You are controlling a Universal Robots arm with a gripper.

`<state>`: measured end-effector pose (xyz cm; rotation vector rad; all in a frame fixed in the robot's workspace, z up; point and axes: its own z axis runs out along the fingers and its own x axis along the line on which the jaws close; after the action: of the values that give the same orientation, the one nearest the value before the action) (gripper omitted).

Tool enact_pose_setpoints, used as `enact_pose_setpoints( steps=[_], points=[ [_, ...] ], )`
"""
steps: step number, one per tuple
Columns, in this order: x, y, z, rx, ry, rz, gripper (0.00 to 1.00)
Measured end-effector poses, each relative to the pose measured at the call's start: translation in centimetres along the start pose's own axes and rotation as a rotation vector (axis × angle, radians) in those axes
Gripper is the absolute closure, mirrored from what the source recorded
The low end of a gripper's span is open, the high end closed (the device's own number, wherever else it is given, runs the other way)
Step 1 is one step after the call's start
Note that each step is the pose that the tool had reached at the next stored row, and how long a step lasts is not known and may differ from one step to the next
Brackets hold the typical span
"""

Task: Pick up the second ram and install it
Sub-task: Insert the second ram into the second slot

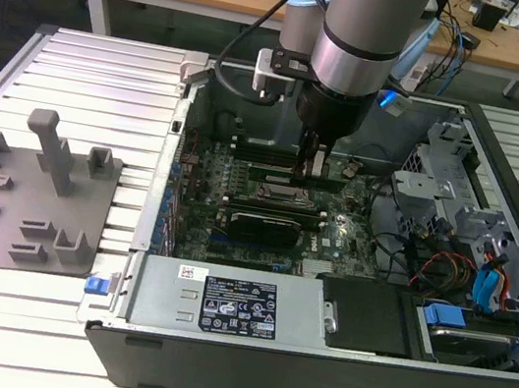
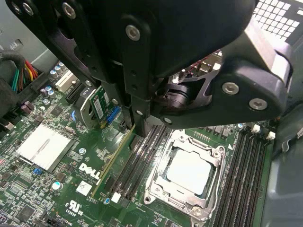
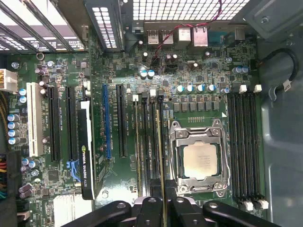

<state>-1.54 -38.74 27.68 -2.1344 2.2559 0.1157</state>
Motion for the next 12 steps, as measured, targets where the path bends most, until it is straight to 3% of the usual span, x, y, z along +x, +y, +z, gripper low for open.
enact_pose_setpoints(
  steps=[6, 12],
  points=[
    [0.02, 0.28, 0.41, 0.0, 0.0, 0.0, 0.86],
    [0.13, 0.59, 1.76, 0.0, -0.0001, 0.0, 0.86]
  ],
)
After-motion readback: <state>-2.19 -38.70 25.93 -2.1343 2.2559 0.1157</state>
